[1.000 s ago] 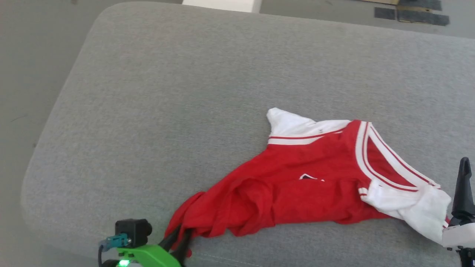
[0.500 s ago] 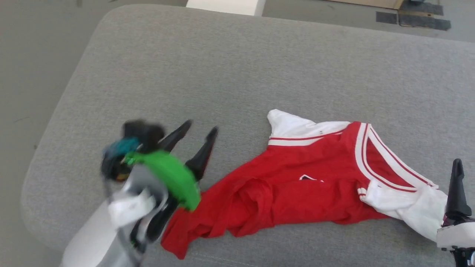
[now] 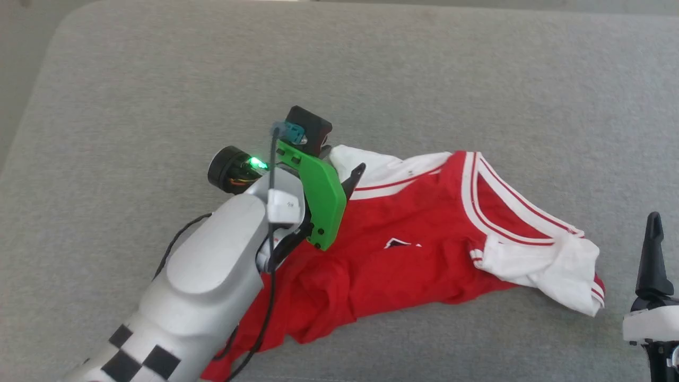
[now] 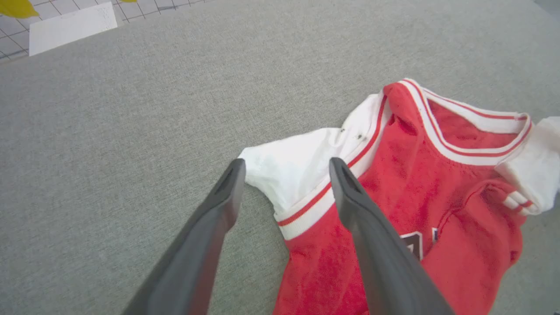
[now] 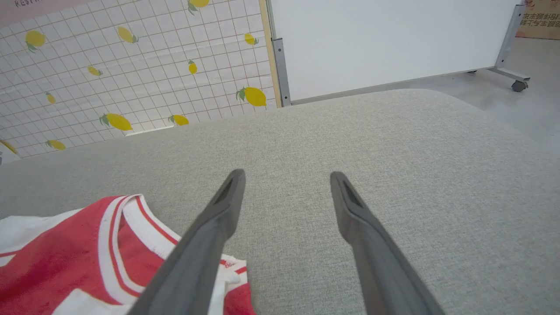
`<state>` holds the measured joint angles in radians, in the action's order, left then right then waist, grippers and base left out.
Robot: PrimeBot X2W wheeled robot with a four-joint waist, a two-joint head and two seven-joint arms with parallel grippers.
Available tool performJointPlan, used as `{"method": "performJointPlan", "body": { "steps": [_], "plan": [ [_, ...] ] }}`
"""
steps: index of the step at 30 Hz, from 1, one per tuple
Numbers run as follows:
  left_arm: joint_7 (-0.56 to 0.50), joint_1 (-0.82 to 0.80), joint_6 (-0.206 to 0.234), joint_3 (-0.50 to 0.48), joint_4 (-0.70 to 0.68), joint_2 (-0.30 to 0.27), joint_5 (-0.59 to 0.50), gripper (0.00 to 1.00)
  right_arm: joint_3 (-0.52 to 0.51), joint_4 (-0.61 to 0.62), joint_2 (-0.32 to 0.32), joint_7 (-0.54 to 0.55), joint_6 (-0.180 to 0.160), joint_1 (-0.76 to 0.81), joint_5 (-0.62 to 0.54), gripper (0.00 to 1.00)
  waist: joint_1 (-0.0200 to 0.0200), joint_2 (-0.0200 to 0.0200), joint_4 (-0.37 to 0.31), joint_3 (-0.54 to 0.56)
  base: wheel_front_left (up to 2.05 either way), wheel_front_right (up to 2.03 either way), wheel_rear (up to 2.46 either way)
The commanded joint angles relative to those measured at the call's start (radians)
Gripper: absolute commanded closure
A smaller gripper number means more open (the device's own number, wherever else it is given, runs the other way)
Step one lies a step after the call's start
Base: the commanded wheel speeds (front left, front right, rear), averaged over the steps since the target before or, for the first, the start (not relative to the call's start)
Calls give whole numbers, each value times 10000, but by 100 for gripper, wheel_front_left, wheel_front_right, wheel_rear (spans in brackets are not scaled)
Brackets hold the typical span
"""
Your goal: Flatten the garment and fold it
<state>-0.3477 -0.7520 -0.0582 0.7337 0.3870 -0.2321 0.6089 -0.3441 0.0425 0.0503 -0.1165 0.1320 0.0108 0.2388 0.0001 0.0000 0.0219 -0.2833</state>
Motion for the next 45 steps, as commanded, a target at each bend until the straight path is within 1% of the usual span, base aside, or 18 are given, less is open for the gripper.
{"method": "performJointPlan", "body": {
  "steps": [1, 11, 12, 13, 16, 19, 24, 26, 28, 31, 34, 36, 37, 38, 39, 41, 42, 45],
  "plan": [
    [-103, -314, -88, 101, 281, 68, -81, 0, 29, 18, -1, -105, -13, -226, 58, 0, -1, 0, -415, -384, 0, 0, 0],
    [-1010, -1130, -420, 877, 2186, 394, -272, 0, 197, -92, -1, -212, -13, -466, 88, 0, -1, 0, -853, -693, 0, 0, 0],
    [-1063, -1168, -463, 1001, 2313, 380, -325, 65, 196, -91, -1, -217, -13, -483, 87, 0, -1, 0, -875, -700, 0, 0, 0],
    [-997, -1214, -516, 1118, 2406, 374, -368, 100, 186, -85, -1, -222, -13, -502, 86, 0, -1, 0, -894, -711, 0, 0, 0],
    [-476, -1308, -594, 1232, 2511, 405, -411, 100, 88, -81, -1, -236, -13, -500, 76, 0, -1, 0, -839, -678, 0, 0, 0],
    [498, -1447, -602, 1086, 2548, 424, -464, 100, -66, -85, -1, -242, -13, -425, 25, 0, -1, 0, -643, -495, 0, 0, 0],
    [2093, -1357, -94, 162, 2084, 243, -127, 100, -158, -4, -1, -148, -13, -264, -65, 0, -1, 0, -163, -13, 0, 0, 0],
    [2609, -959, 313, -282, 1623, -101, 25, 100, -202, 38, -1, -89, -13, -171, -91, 0, -1, 0, 25, 146, 0, 0, 0],
    [3021, -287, 915, -728, 1058, -572, 134, 100, -253, 90, -1, -34, -13, -65, -94, 0, -1, 0, 207, 257, 0, 0, 0],
    [3437, 1360, 2097, -1495, 89, -1266, 484, 100, -270, 95, -1, 22, -13, 70, -89, 0, -1, 0, 454, 356, 0, 0, 0],
    [3635, 3323, 3026, -2128, -921, -1485, 1164, 100, -250, 161, -1, 83, -13, 192, -76, 0, -1, 0, 656, 383, 0, 0, 0],
    [3764, 4333, 3351, -2308, -1480, -1472, 1476, 100, -245, 213, -1, 130, -13, 235, -100, 0, -1, 0, 799, 361, 0, 0, 0],
    [3834, 4695, 3448, -2378, -1689, -1400, 1629, 94, -238, 223, -1, 150, -13, 231, -118, 0, -1, 0, 855, 348, 0, 0, 0],
    [3916, 4993, 3517, -2433, -1890, -1305, 1767, 75, -228, 246, -1, 172, -13, 224, -137, 0, -1, 0, 903, 340, 0, 0, 0],
    [4029, 5286, 3583, -2463, -2111, -1192, 1875, 62, -214, 290, -1, 205, -13, 220, -160, 0, -1, 0, 952, 345, 0, 0, 0],
    [4202, 5659, 3633, -2506, -2432, -949, 2082, 18, -187, 355, -1, 267, -13, 217, -188, 0, -1, 0, 1007, 372, 0, 0, 0],
    [4299, 5775, 3661, -2501, -2557, -873, 2103, 0, -176, 383, -1, 302, -13, 213, -199, 0, -1, 0, 1025, 389, 0, 0, 0],
    [4520, 5841, 3679, -2465, -2787, -757, 2045, 0, -171, 402, -1, 365, -13, 242, -223, 0, -1, 0, 1069, 498, 0, 0, 0]
  ]
}}
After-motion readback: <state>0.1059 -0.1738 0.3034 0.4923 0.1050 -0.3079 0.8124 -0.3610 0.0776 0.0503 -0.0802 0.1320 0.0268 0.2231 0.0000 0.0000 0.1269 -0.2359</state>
